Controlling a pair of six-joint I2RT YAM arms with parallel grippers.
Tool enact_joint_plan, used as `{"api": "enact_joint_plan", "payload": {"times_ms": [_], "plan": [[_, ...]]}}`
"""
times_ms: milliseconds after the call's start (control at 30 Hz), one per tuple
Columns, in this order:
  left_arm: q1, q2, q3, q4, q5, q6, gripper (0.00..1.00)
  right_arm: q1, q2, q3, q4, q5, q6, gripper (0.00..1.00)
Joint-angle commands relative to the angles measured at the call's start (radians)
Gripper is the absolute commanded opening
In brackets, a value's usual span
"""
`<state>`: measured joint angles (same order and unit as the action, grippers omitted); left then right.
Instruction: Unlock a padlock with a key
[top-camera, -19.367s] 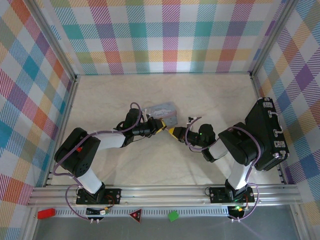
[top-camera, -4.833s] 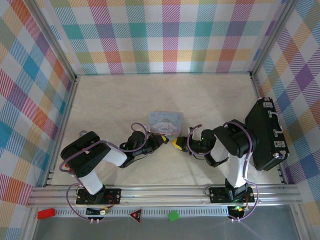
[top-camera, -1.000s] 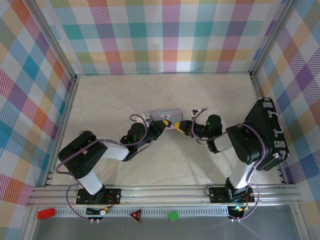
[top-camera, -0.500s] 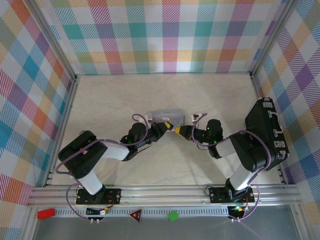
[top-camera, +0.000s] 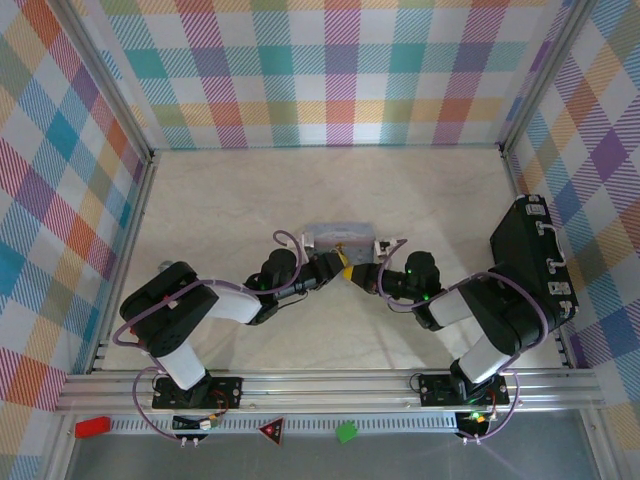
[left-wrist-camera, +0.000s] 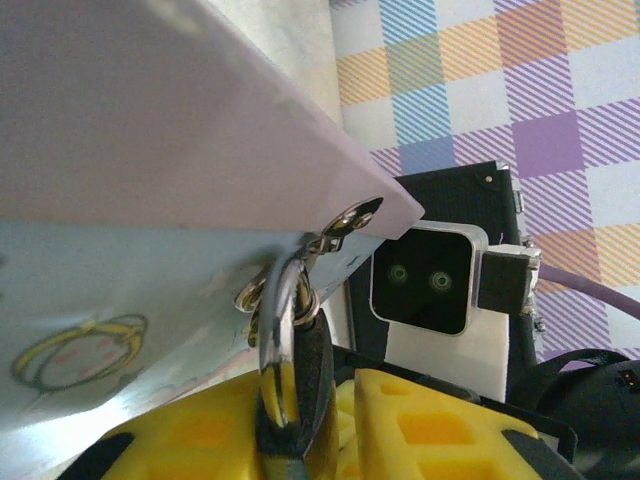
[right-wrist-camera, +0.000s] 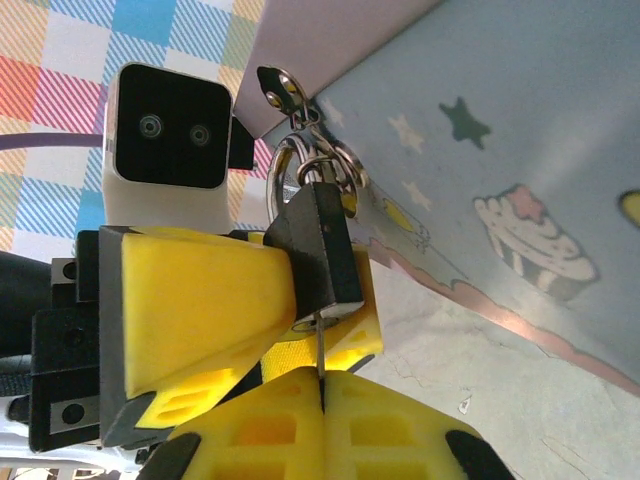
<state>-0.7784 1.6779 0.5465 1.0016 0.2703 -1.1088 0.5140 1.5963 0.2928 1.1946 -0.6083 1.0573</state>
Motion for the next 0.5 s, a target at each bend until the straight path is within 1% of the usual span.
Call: {"api": "enact_joint_plan", "payload": {"times_ms": [0, 100, 267, 333, 467], "plan": [[-0.036, 0.027, -0.006, 0.076, 0.087, -0.020, 0.16, 0.014, -0.041, -0.008, -0.002, 0.016, -0.029, 0.00], [-0.031, 0.045, -0.012, 0.110, 0.085, -0.037, 0.08, 0.014, -0.069, -0.023, -0.042, 0.037, -0.037, 0.00], [-0.030, 0.065, -0.018, 0.144, 0.089, -0.055, 0.05, 0.004, -0.101, -0.035, -0.085, 0.081, -0.014, 0.00], [-0.029, 0.064, -0.022, 0.149, 0.089, -0.057, 0.05, -0.010, -0.087, -0.036, -0.056, 0.085, 0.029, 0.00], [-0.029, 0.045, -0.029, 0.137, 0.083, -0.051, 0.05, -0.044, -0.013, -0.054, 0.080, 0.103, 0.153, 0.00]]}}
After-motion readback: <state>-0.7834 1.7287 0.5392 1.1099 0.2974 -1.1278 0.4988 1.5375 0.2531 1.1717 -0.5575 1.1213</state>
